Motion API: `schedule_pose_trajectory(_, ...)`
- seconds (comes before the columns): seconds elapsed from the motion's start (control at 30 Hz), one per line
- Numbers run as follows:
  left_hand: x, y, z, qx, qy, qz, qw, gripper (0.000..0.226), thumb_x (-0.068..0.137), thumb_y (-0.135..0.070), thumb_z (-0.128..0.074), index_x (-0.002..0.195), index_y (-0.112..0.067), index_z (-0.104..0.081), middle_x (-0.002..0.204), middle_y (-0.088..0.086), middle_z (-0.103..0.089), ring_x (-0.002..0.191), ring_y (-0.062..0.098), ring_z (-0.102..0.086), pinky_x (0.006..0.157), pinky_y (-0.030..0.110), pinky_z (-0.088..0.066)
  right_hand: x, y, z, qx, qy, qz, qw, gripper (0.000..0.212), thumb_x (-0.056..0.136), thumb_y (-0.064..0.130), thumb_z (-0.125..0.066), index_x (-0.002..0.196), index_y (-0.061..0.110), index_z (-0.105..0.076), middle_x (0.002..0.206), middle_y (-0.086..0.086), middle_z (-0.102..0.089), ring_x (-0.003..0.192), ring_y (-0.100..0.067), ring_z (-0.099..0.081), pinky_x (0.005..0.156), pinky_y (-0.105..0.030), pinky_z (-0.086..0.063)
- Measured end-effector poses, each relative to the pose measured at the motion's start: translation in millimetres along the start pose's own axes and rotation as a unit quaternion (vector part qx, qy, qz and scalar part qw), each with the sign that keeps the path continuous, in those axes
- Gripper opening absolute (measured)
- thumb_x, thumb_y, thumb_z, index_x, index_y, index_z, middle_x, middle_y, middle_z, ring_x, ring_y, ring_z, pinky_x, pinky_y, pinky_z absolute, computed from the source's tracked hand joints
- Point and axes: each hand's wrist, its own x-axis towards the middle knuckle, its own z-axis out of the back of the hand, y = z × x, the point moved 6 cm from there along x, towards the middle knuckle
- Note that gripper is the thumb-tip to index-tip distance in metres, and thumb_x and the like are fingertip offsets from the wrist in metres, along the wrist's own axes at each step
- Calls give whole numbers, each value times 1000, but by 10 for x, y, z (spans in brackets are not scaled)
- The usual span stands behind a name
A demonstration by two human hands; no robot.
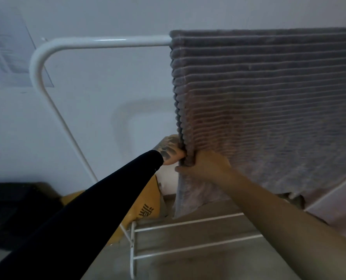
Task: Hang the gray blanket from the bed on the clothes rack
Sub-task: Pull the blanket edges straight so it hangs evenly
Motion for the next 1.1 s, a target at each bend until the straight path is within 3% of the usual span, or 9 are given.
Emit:
schedule_pose_trajectory(0.03, 9, 95, -3, -70, 17, 0, 997, 44, 107, -8, -37, 67, -27, -32, 41, 2, -30, 16, 16, -34, 21, 12, -15, 14, -27, -73, 12, -6, -12, 1000, 56, 70, 81, -58, 90, 29, -70, 81, 8, -66, 86, -19, -69, 78, -38, -58)
schedule_pose_trajectory(0.07, 21, 233, 49, 42, -11, -11, 999, 42, 110, -14, -37, 73, -30, -25, 55, -6, -30, 20, 9, -38, 22, 14, -19, 22, -54, -132, 23, -16, -24, 999, 46, 75, 70, -60, 88, 26, -67, 80, 7, -64, 88, -23, -70, 79, -39, -59)
schedule_pose_trajectory(0.13, 4, 371, 197, 421, -65, -8, 905, 46, 106, -25, -54, 74, -33, -22, 75, -17, -24, 44, -5, -48, 41, 7, -37, 8, -138, -225, 47, -35, -51, 997, 29, 80, 53, -61, 78, 24, -58, 73, 6, -58, 87, -31, -71, 73, -36, -55)
schedule_pose_trajectory(0.2, 10, 501, 276, 552, -73, 39, 830, 38, 100, -26, -66, 80, -36, -34, 76, -18, -28, 59, -4, -36, 60, 13, -39, -56, -249, -248, 59, -60, -87, 993, 28, 81, 47, -61, 77, 20, -55, 74, 0, -58, 88, -35, -71, 68, -35, -49)
schedule_pose_trajectory(0.33, 30, 528, 309, 465, -3, -14, 885, 43, 98, -3, -56, 61, -15, -35, 52, -1, -31, 43, 12, -26, 57, 36, -25, -180, -353, -200, 47, -93, -112, 988, 20, 84, 39, -64, 87, 21, -58, 87, -12, -67, 93, -36, -71, 67, -35, -47)
schedule_pose_trajectory(0.57, -143, 753, 118, 516, 160, -35, 841, 20, 98, -16, -62, 89, 2, -60, 85, 18, -61, 74, 31, -58, 77, 47, -52, -523, -143, -663, 96, -24, -201, 975, 15, 95, 20, -61, 82, 14, -60, 86, -15, -68, 80, -31, -64, 63, -30, -41)
schedule_pose_trajectory(0.77, -368, 859, 70, 473, 227, -55, 849, 18, 101, -18, -62, 109, -6, -73, 107, 12, -77, 100, 25, -74, 98, 45, -58, -824, 318, -1176, 121, 43, -214, 968, 36, 104, 23, -58, 136, 7, -58, 132, -18, -66, 117, -34, -63, 87, -32, -45)
schedule_pose_trajectory(0.97, -518, 789, 58, 504, 233, -96, 826, 33, 96, -28, -64, 110, 1, -74, 100, 15, -78, 90, 27, -76, 86, 45, -62, -1104, 495, -1065, 123, -101, -279, 947, 22, 104, 23, -56, 101, 5, -68, 107, -21, -73, 100, -36, -69, 84, -38, -53)
schedule_pose_trajectory(1.1, -612, 811, 82, 523, 220, -105, 817, 28, 96, -18, -61, 104, 5, -75, 92, 18, -78, 86, 30, -76, 82, 44, -61, -1150, 647, -1180, 93, -54, -308, 945, 20, 105, 25, -53, 97, 9, -62, 111, -20, -72, 102, -37, -67, 81, -38, -49)
